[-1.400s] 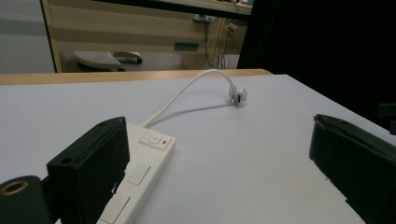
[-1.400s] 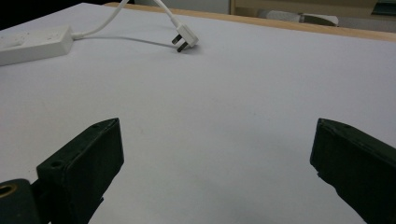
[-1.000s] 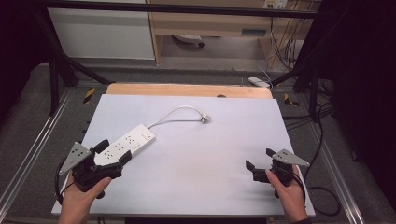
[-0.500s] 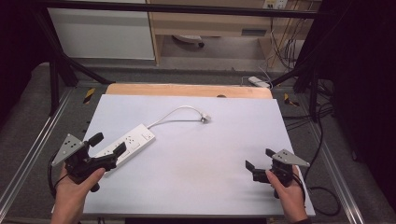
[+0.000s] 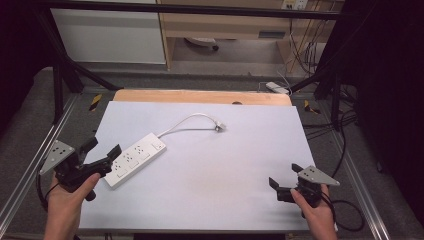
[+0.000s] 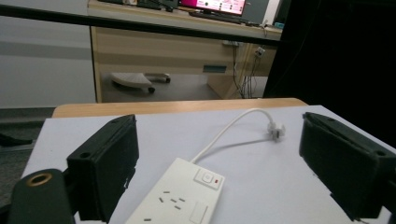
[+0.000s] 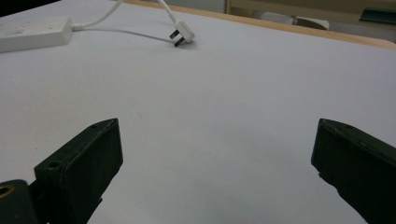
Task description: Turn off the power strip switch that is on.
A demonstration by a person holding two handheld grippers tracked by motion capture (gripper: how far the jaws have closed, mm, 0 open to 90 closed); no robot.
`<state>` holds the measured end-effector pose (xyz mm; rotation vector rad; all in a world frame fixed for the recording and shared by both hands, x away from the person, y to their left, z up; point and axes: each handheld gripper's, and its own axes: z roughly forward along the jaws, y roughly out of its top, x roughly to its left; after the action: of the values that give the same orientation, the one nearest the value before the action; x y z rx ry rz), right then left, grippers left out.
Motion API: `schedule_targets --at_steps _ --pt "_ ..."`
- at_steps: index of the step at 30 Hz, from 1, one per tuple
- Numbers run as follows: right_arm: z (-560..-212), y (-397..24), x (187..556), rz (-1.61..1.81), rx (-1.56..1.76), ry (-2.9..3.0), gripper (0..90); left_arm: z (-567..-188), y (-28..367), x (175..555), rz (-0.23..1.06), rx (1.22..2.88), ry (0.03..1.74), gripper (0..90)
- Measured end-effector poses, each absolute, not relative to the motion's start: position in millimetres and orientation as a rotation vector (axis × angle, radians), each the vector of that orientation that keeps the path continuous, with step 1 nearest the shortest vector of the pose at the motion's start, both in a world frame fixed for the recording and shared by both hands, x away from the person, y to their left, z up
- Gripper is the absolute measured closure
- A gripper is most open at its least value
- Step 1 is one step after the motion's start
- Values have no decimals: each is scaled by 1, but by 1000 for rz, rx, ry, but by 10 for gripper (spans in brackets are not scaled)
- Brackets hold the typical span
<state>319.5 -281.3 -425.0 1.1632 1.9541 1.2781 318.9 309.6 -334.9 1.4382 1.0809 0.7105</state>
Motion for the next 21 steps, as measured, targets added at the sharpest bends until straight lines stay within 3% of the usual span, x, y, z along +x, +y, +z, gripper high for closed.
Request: schedule_targets --at_steps 4,21 --pt "-426 -282 323 1300 1187 1942 24 -334 314 318 728 1438 1081 174" --pt "-429 -275 327 1280 1175 1975 26 -340 323 320 751 1464 1092 567"
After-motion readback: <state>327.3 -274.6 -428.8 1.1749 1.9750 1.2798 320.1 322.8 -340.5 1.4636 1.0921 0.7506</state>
